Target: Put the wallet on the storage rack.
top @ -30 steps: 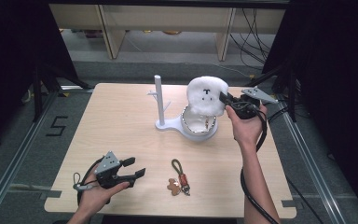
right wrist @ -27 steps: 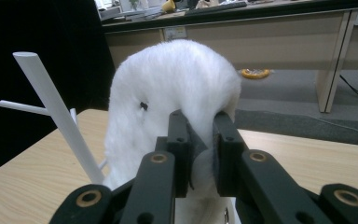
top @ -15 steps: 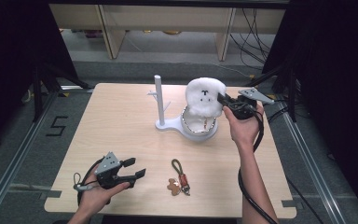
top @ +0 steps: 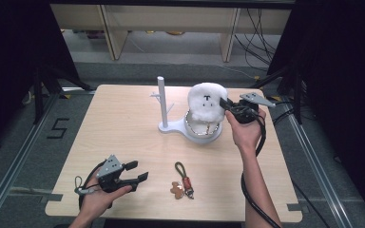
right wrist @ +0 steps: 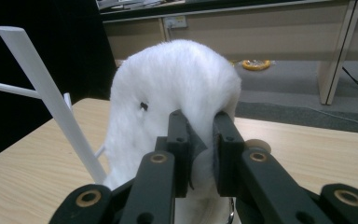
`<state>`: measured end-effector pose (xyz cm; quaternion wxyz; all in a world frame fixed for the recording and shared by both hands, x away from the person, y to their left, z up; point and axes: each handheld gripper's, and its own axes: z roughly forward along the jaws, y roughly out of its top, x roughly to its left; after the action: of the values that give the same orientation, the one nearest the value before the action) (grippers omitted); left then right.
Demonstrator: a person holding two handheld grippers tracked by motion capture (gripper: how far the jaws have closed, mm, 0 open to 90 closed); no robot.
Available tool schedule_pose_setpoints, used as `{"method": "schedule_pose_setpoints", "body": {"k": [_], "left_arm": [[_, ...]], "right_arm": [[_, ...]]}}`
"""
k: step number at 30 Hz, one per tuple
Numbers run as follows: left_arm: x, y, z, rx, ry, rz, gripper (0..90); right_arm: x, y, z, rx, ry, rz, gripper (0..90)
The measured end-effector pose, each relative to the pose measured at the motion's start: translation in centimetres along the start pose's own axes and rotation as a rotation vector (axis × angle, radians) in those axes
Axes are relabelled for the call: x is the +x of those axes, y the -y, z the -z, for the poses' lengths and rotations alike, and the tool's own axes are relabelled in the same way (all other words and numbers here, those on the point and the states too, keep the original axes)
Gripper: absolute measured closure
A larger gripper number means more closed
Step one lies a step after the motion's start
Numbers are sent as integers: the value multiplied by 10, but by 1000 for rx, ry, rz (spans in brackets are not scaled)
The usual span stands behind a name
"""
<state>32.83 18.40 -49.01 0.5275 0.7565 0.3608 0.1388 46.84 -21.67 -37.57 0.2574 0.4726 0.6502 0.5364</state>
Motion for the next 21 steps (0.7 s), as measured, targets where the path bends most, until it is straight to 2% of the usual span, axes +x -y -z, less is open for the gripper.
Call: {"method": "schedule_pose_setpoints", "body": {"k": [4, 5, 7, 8, 12, 13, 15, 16, 21], "left_arm": [[0, 1, -1, -3, 10, -1, 363], [0, 1, -1, -3, 11, 1, 363], [-1, 1, -1, 2, 3, 1, 363], [-1, 1, -1, 2, 2, 1, 363], [-1, 1, -1, 3, 3, 0, 363], [-1, 1, -1, 3, 3, 0, 363], [-1, 2, -2, 0, 13, 0, 363], [-1, 2, -2, 2, 8, 3, 363], [-1, 2, -2, 2, 11, 3, 363]], "right_arm": [[-1, 4, -1, 10, 8, -14, 805], [-3, 4, -2, 15, 22, 7, 805], [-3, 6, -2, 21, 18, -13, 805], [-4, 7, -2, 21, 22, 6, 805], [-6, 11, -3, 38, 11, 2, 804], [-5, 13, -3, 43, 15, -12, 803], [-6, 15, -4, 61, 14, 1, 802], [-5, 16, -5, 67, 14, -11, 802], [-8, 21, -7, 84, 9, 13, 801]]}}
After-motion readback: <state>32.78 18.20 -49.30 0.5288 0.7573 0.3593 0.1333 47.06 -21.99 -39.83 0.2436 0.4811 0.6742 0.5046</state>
